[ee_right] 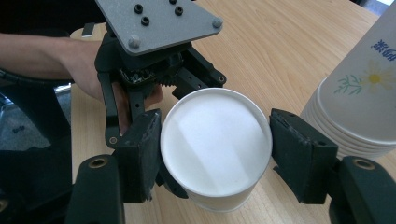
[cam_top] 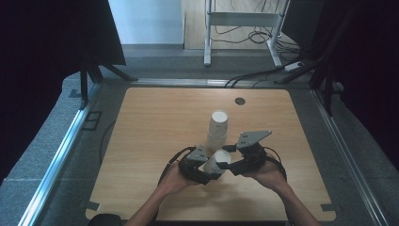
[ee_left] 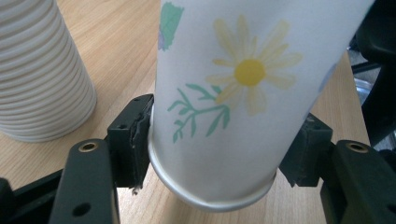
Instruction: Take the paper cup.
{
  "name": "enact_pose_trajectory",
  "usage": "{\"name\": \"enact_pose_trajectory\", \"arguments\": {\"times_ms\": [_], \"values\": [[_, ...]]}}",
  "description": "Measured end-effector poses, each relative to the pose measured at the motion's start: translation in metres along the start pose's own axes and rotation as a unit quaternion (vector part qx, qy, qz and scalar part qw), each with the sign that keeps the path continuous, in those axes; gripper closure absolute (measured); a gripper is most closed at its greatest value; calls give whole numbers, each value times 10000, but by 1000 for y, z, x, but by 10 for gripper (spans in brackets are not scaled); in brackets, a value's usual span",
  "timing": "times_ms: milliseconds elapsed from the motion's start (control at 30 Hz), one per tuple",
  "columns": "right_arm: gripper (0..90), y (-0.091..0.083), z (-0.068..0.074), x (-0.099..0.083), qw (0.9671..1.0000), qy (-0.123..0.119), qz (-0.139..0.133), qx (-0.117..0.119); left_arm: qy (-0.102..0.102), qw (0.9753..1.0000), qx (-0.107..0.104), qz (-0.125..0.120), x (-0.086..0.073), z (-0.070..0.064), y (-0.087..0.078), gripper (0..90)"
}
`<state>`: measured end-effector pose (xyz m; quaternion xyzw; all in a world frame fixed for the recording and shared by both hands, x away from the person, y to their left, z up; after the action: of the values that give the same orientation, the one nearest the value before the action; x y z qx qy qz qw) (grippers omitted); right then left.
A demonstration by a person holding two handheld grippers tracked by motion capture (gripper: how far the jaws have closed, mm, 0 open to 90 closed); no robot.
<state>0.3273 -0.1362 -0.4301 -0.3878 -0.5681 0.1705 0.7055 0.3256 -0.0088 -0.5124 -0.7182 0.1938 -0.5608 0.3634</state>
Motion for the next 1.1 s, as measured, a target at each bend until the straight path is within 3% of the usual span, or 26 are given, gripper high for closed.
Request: {"name": "enact_pose_trajectory", "arguments": {"times_ms": [333,500,667,800,867,900,1100], "values": [[177,-3,-2,-4,9999,-45,98,-102,87,9987,159,466,-2,2,-6,351],[143,-4,-2,-10,9991,-177,350,-190,310,9957,271,826,-3,3,-11,346],[133,-3,0,-15,9973,-345,625,-193,491,9912,397,1168,-2,2,-14,342],[132,2,2,-19,9941,-534,926,-206,749,9848,449,1499,0,0,-14,340],[133,3,2,-19,9934,-565,971,-210,751,9847,444,1506,1,-2,-13,340],[133,4,3,-20,9925,-605,1043,-221,833,9827,452,1590,1,-1,-13,340],[140,14,7,-22,9873,-840,1334,-217,956,9774,438,1833,4,-4,-9,339]]}}
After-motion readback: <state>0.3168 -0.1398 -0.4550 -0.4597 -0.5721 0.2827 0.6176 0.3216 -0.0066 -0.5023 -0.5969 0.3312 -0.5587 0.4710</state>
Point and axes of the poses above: each handheld gripper's, and its own axes: y roughly forward along the jaws, x roughly out of its top, z roughly to its left, the point moved 6 cm from there along y, roughly forward along the jaws, and after that the axes turned 12 degrees about z, right-handed, at the moved point
